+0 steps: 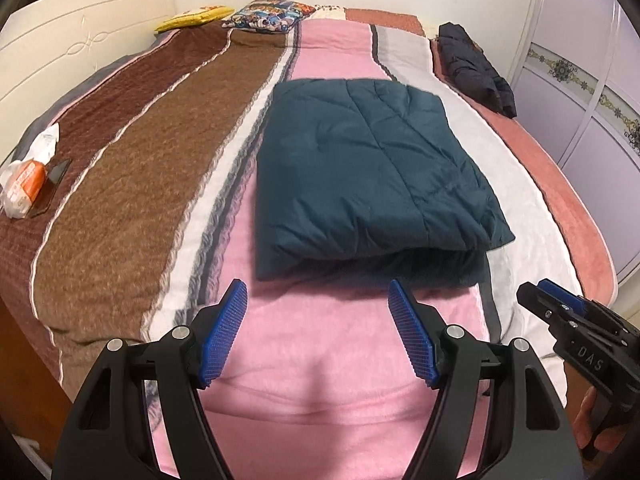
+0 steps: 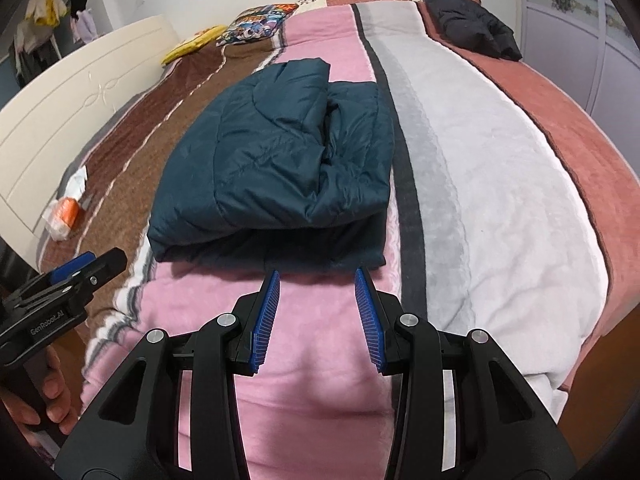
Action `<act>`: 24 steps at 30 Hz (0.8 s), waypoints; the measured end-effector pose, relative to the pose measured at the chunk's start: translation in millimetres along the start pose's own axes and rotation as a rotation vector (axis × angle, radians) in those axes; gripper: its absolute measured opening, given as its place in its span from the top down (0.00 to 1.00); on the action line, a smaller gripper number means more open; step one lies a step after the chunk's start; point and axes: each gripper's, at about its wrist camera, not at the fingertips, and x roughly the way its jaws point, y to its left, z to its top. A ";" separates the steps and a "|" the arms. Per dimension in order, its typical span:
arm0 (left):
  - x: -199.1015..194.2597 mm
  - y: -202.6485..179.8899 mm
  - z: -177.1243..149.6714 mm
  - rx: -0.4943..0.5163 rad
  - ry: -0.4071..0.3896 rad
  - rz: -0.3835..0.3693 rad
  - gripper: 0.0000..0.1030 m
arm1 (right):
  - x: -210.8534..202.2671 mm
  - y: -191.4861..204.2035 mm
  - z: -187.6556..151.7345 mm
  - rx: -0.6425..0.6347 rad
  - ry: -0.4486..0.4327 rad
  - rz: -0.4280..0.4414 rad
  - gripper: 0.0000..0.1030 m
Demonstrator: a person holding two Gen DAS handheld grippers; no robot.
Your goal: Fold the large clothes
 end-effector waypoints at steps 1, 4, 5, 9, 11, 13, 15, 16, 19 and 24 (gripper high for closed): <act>0.8 -1.9 -1.9 0.000 0.005 0.004 0.32 | 1.0 -0.1 -1.5 -0.006 0.001 -0.004 0.61; 4.2 -5.7 -7.7 0.004 0.023 0.009 0.32 | 6.0 1.3 -6.3 -0.018 0.022 -0.012 0.61; 5.0 -6.7 -9.2 0.008 0.029 0.009 0.32 | 7.3 1.5 -7.6 -0.019 0.028 -0.014 0.61; 7.0 -9.6 -14.5 0.014 0.043 0.016 0.32 | 13.3 1.2 -11.9 -0.023 0.051 -0.018 0.61; 9.1 -10.5 -15.9 0.014 0.050 0.019 0.32 | 15.5 1.7 -13.8 -0.023 0.061 -0.017 0.61; 11.6 -10.7 -18.2 0.012 0.062 0.022 0.32 | 19.1 2.0 -16.4 -0.021 0.076 -0.020 0.61; 12.9 -10.6 -19.0 0.011 0.069 0.024 0.32 | 23.0 1.5 -18.9 -0.018 0.091 -0.020 0.61; 13.9 -10.1 -19.7 0.010 0.073 0.025 0.32 | 24.7 1.4 -19.5 -0.017 0.098 -0.020 0.61; 16.7 -8.9 -20.4 0.008 0.084 0.028 0.32 | 28.2 1.7 -21.8 -0.012 0.114 -0.022 0.61; 22.1 -6.1 -22.8 -0.004 0.105 0.030 0.32 | 34.9 0.7 -25.0 -0.004 0.145 -0.026 0.61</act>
